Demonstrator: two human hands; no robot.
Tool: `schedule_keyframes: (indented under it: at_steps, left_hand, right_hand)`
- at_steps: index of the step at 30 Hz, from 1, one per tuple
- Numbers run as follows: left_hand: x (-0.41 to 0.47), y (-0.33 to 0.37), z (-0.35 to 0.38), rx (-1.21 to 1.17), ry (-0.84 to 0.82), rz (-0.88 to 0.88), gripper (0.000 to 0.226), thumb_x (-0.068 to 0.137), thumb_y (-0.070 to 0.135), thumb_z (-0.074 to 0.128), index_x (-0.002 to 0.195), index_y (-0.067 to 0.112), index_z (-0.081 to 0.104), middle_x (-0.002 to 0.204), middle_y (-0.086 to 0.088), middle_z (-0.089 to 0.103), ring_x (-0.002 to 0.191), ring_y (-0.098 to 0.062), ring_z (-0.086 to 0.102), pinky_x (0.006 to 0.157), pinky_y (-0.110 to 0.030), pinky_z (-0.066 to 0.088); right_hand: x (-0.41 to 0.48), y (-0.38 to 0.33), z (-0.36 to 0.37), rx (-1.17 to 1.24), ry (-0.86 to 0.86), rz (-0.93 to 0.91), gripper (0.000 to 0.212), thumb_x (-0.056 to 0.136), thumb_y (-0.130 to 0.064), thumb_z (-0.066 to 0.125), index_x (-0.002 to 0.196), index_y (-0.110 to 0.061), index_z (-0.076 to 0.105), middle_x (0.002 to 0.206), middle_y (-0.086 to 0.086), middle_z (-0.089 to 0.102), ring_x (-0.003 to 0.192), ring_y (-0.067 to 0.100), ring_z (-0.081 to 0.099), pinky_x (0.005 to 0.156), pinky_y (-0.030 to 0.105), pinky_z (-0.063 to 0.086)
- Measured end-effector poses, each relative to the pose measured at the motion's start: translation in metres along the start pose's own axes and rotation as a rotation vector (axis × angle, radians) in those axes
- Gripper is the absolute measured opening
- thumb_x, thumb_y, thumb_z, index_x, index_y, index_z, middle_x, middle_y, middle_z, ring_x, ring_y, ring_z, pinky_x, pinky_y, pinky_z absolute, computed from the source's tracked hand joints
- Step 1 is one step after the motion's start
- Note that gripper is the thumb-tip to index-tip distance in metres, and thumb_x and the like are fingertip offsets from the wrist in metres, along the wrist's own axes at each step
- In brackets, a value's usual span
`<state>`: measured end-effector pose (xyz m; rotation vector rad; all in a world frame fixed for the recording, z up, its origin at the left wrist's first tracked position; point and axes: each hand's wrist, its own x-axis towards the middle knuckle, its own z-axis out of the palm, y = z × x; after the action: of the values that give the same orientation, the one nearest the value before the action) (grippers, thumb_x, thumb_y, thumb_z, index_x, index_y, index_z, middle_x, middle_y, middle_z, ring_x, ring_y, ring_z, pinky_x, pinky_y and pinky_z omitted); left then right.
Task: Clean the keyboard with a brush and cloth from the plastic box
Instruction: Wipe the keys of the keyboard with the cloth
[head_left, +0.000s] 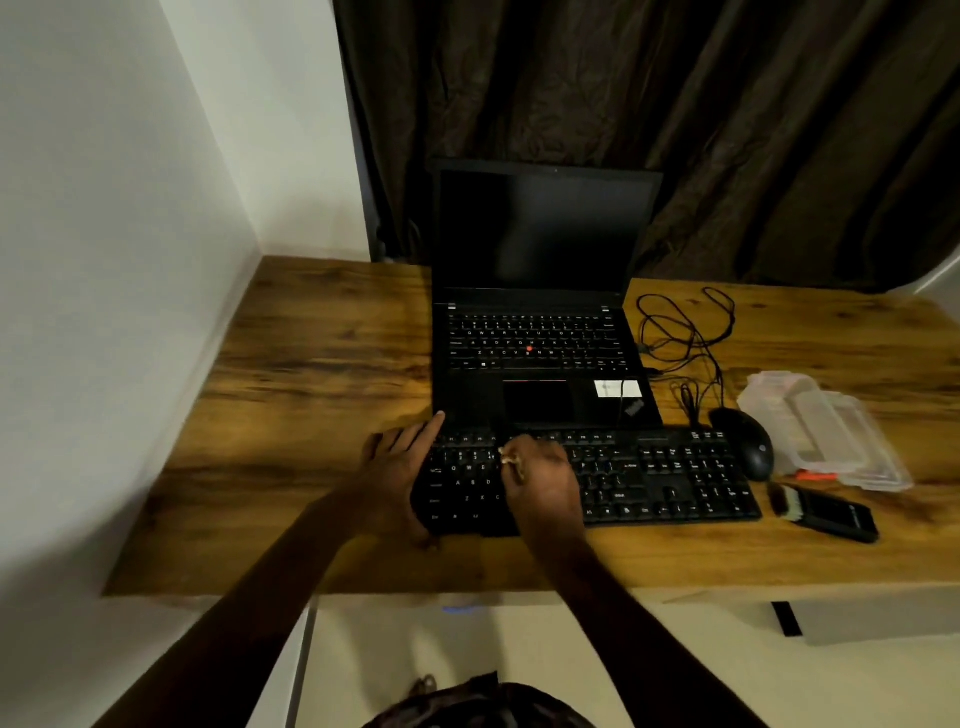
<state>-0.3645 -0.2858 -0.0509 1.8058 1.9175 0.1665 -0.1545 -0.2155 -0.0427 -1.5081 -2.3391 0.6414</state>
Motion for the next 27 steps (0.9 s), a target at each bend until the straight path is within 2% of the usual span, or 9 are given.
schedule_keyframes:
  at_steps: [4,7,10,13,18,20,22,25,27]
  left_hand:
    - [0.001,-0.005,0.003,-0.082,0.020,0.021,0.170,0.025,0.077,0.080,0.153,0.030,-0.022,0.162,0.002,0.010,0.147,-0.023,0.013,0.120,-0.043,0.011]
    - [0.004,-0.014,0.010,-0.127,0.048,0.022,0.168,0.029,0.075,0.080,0.150,0.034,-0.028,0.161,0.004,0.018,0.148,-0.021,0.016,0.121,-0.045,0.012]
    - [0.000,-0.015,0.009,-0.134,0.073,0.017,0.167,0.032,0.073,0.083,0.153,0.031,-0.024,0.160,0.004,0.022,0.147,-0.020,0.018,0.121,-0.045,0.013]
    - [-0.005,-0.007,0.004,-0.137,0.047,0.010,0.163,0.039,0.059,0.090,0.155,0.027,-0.018,0.160,0.001,0.017,0.145,-0.021,0.013,0.118,-0.042,0.011]
    - [-0.002,-0.001,0.001,0.006,-0.009,-0.014,0.163,0.038,0.066,0.088,0.154,0.028,-0.020,0.159,0.003,0.012,0.144,-0.024,0.011,0.118,-0.055,0.005]
    - [0.000,0.004,-0.002,0.056,-0.033,-0.015,0.162,0.039,0.066,0.088,0.154,0.029,-0.020,0.158,0.003,0.011,0.146,-0.024,0.008,0.117,-0.062,-0.001]
    - [0.003,0.012,-0.007,0.074,-0.048,-0.018,0.159,0.041,0.066,0.088,0.155,0.029,-0.017,0.158,0.003,0.009,0.147,-0.022,0.002,0.116,-0.064,-0.006]
    - [0.012,0.037,-0.011,0.045,-0.016,0.019,0.142,0.053,0.065,0.085,0.158,0.029,-0.004,0.160,0.005,0.005,0.148,-0.017,-0.004,0.118,-0.057,-0.008]
    - [0.019,0.060,-0.009,-0.064,0.038,0.059,0.126,0.061,0.064,0.082,0.157,0.033,0.006,0.161,0.006,0.011,0.149,-0.017,0.002,0.122,-0.048,0.004]
  right_hand:
    - [0.000,-0.047,0.021,-0.017,-0.091,-0.135,0.024,0.099,-0.022,0.051,0.123,-0.019,0.055,0.119,0.007,0.058,0.114,0.023,0.052,0.091,0.035,0.049]
    - [-0.007,-0.070,0.034,-0.056,-0.193,-0.212,0.029,0.099,-0.020,0.050,0.127,-0.014,0.054,0.125,0.009,0.058,0.121,0.027,0.048,0.094,0.036,0.042]
    - [-0.008,-0.068,0.032,-0.033,-0.199,-0.216,0.031,0.100,-0.025,0.052,0.129,-0.016,0.053,0.123,0.012,0.058,0.116,0.029,0.052,0.089,0.035,0.042]
    - [-0.007,-0.049,0.025,-0.005,-0.218,-0.206,0.033,0.099,-0.036,0.055,0.130,-0.023,0.053,0.116,0.011,0.056,0.105,0.029,0.059,0.084,0.034,0.046]
    - [0.000,-0.005,-0.003,-0.045,-0.077,-0.074,0.030,0.098,-0.044,0.056,0.122,-0.027,0.058,0.113,0.005,0.057,0.098,0.020,0.059,0.085,0.036,0.054]
    - [-0.001,0.007,-0.015,-0.059,0.026,-0.071,0.027,0.096,-0.042,0.060,0.118,-0.026,0.063,0.103,0.000,0.054,0.099,0.019,0.058,0.085,0.037,0.053]
    - [-0.002,0.013,-0.023,-0.043,0.046,-0.075,0.024,0.096,-0.039,0.062,0.117,-0.026,0.065,0.100,-0.007,0.046,0.101,0.017,0.056,0.086,0.036,0.053]
    - [0.002,0.027,-0.025,0.120,0.085,-0.072,0.018,0.092,-0.032,0.070,0.107,-0.023,0.067,0.096,-0.008,0.060,0.093,0.014,0.060,0.079,0.034,0.054]
    - [0.007,0.041,-0.028,0.340,0.136,-0.028,0.017,0.087,-0.030,0.077,0.100,-0.022,0.070,0.089,-0.008,0.069,0.081,0.007,0.065,0.071,0.028,0.055]
